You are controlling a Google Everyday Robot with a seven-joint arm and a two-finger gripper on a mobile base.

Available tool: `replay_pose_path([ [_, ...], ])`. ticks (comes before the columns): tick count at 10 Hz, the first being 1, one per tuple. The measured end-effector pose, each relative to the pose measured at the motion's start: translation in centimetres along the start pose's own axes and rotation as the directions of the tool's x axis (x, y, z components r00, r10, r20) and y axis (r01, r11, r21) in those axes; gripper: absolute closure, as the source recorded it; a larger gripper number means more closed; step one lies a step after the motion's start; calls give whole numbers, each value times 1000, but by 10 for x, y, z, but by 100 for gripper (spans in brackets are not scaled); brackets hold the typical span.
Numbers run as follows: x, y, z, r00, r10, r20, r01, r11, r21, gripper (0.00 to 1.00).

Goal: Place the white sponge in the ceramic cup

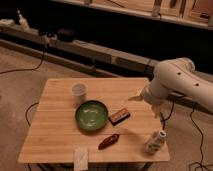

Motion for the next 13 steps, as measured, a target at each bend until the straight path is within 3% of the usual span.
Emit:
replay_pose_path([
  [9,0,0,0,1000,-1,1,1,1000,1,20],
  [10,-6,-9,4,1000,-17,4,17,1000,10,20],
  [13,-49,-72,29,989,-134,63,128,987,95,20],
])
